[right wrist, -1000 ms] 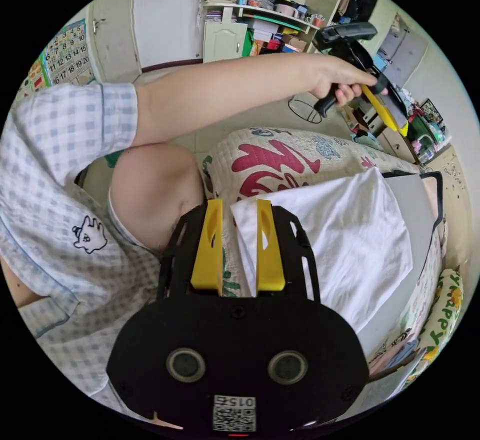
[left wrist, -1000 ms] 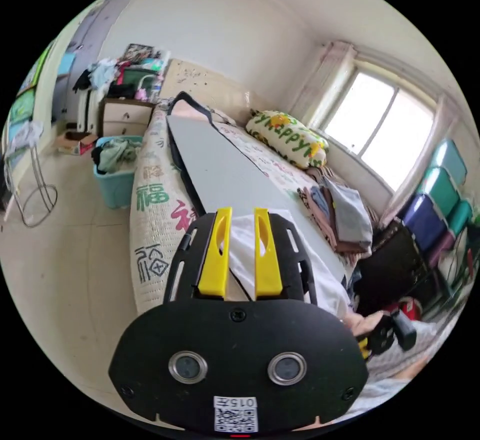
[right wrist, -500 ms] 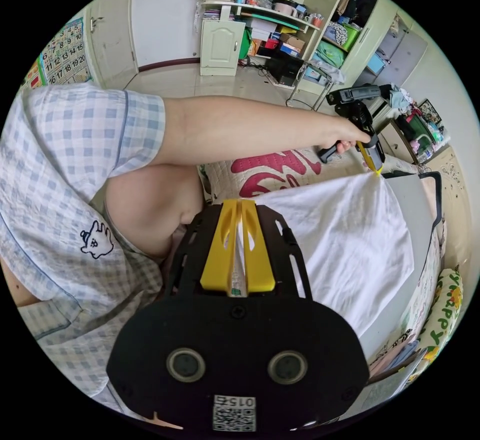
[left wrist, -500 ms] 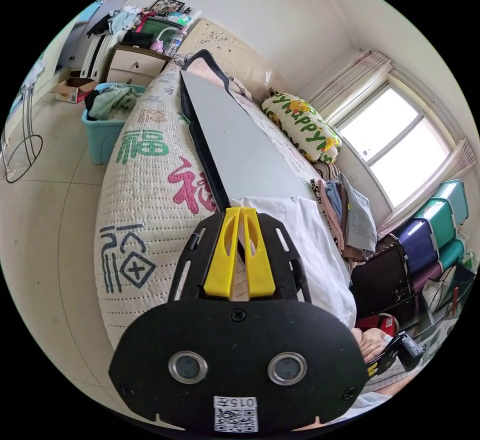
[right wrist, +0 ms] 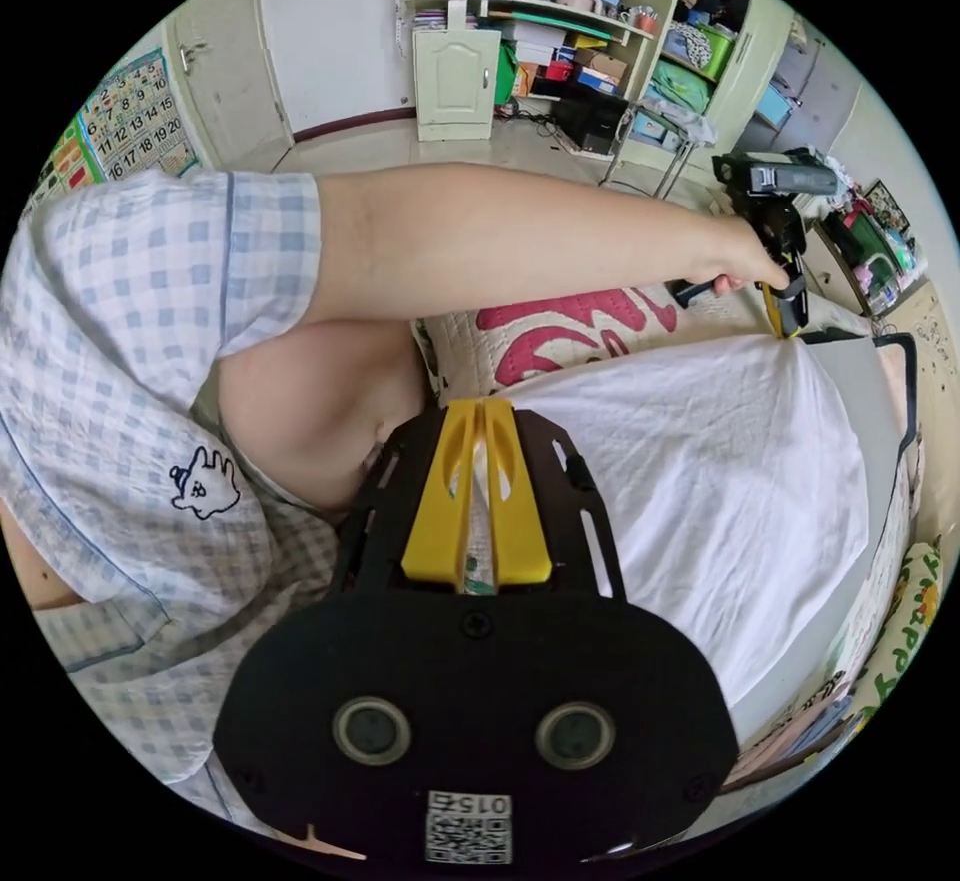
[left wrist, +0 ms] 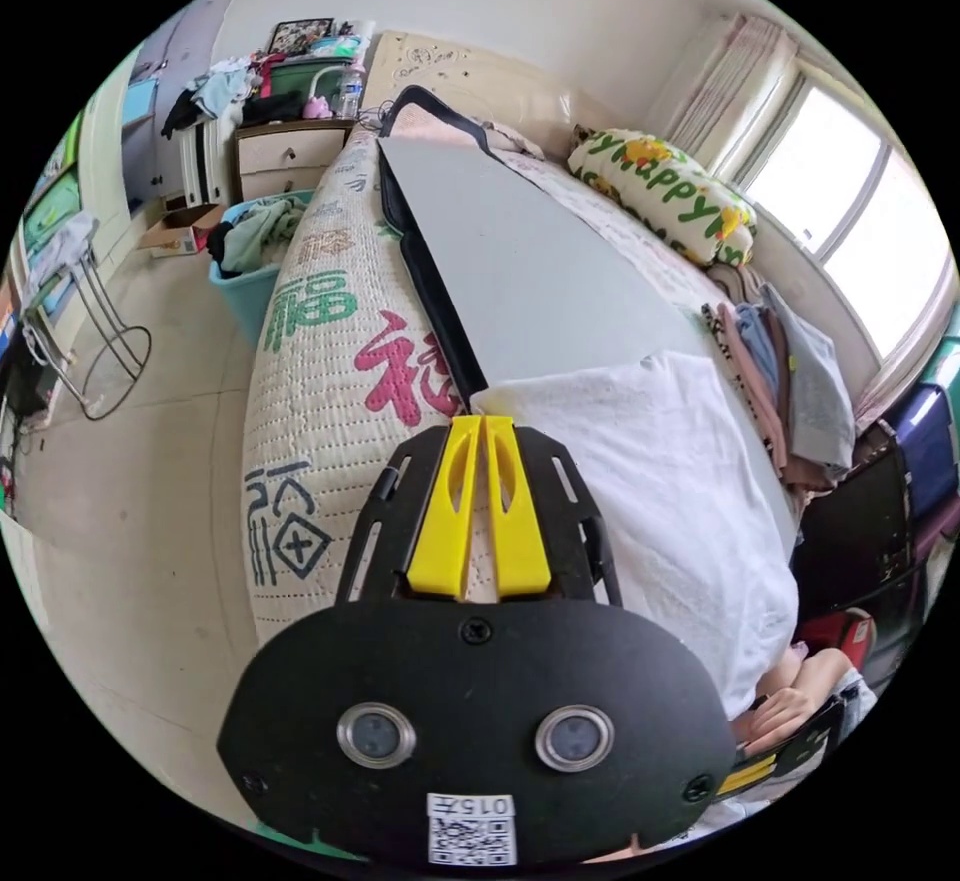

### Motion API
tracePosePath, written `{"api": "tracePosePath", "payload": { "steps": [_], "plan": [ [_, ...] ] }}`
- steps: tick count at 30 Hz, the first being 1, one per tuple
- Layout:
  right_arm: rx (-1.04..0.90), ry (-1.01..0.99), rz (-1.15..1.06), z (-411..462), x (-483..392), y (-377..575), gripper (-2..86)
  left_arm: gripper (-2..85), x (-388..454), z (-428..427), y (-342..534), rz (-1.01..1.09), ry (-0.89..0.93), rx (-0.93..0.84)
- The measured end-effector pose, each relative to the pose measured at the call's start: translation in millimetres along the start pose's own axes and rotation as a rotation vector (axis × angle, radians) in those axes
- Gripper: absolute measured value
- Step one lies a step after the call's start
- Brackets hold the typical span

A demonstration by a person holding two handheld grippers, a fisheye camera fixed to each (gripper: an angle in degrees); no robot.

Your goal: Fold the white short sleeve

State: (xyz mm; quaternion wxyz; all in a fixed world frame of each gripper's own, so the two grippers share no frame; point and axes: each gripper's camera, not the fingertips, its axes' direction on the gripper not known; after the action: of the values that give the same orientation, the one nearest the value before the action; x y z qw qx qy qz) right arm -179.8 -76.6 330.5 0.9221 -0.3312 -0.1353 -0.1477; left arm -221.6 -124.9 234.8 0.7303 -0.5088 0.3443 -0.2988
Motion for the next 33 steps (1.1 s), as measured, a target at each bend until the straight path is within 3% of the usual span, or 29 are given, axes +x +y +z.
{"api": "tracePosePath", "payload": {
  "steps": [7,10,14,18,22,25,28,33],
  "plan": [
    [0.086,-0.072,-0.213,-42.2,-33.9,44.0,6.5,5.7,19.7,-37.2,14.3,0.097,-0.043,0.001],
    [0.187,0.000,-0.130,-74.6,-19.2,89.8,6.5,6.2,59.8,-82.7,41.5,0.324,0.038,-0.038],
    [0.225,0.168,0.118,-99.3,14.3,166.3,6.8,7.4,132.5,-141.9,142.8,0.609,0.231,-0.037],
    [0.264,0.237,0.198,-109.8,22.0,202.4,7.7,8.1,177.0,-161.0,225.1,0.715,0.282,-0.018],
    [0.196,0.269,0.179,-105.8,24.0,205.9,8.2,8.5,209.0,-157.4,263.3,0.777,0.127,-0.005],
    [0.112,0.311,0.163,-95.3,28.9,200.3,8.1,8.2,221.9,-134.2,263.4,0.831,0.130,-0.131],
    [0.032,0.328,0.161,-85.9,36.4,199.2,6.3,6.5,228.8,-109.2,268.2,0.874,0.021,-0.230],
    [0.080,0.305,0.170,-104.9,45.8,209.5,0.2,1.6,230.6,-123.0,269.7,0.883,-0.003,-0.207]
  ]
}}
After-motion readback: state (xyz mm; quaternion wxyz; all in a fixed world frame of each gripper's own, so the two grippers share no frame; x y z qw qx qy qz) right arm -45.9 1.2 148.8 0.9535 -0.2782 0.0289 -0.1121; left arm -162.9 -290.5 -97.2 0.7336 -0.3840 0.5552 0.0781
